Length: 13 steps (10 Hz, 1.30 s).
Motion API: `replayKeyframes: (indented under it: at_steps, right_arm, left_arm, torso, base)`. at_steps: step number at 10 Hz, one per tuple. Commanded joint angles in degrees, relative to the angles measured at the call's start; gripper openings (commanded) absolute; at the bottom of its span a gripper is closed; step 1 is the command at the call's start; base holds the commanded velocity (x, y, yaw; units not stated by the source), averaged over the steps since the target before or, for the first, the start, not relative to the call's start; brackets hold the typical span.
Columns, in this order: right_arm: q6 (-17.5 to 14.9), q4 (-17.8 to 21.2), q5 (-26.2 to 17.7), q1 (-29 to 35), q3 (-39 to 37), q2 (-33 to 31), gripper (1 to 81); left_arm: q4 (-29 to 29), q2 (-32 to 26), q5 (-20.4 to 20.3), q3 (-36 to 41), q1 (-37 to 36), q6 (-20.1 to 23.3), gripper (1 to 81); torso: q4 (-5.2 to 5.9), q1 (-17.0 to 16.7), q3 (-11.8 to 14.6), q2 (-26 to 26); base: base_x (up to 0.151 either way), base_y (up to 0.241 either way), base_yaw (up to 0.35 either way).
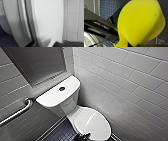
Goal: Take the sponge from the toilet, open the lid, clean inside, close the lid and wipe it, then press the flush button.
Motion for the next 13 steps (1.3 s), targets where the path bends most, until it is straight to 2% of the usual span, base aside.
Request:
replayKeyframes:
  at_steps: [1, 4, 8, 10, 13]
  right_arm:
    - [0.0, -1.3, -3.4, -1.3, 1.7, -1.6, 1.0]
    - [0.0, -1.4, -3.4, -1.3, 1.7, -1.5, 1.0]
    - [0.0, -1.5, -3.5, -1.4, 1.2, -0.9, 1.0]
    - [0.0, -1.4, -3.4, -1.4, 1.3, -1.0, 1.0]
    - [0.0, -1.4, -3.4, -1.2, 1.5, -1.2, 1.0]
  left_arm:
    - [1.4, -0.8, 3.0, 6.0, -5.4, -2.0, 81.1]
    - [2.2, -2.2, 1.9, 7.4, -6.1, -4.9, 81.1]
    - [9.5, -1.0, 1.2, 4.1, -6.4, -12.9, 81.1]
    - [11.3, 1.0, 1.5, 0.5, -6.1, -14.5, 81.1]
    - [12.8, 3.6, 2.0, -3.6, -5.9, -14.5, 81.1]
  torso:
    - [0.00, 0.0, 0.0, 0.0]
    - [0.00, 0.0, 0.0, 0.0]
    - [0.00, 0.0, 0.0, 0.0]
    - [0.00, 0.0, 0.0, 0.0]
    - [0.00, 0.0, 0.0, 0.0]
  base:
    - [0.000, 0.000, 0.000]
    - [0.000, 0.000, 0.000]
    - [0.000, 0.000, 0.000]
    - [0.000, 0.000, 0.000]
    - [0.000, 0.000, 0.000]
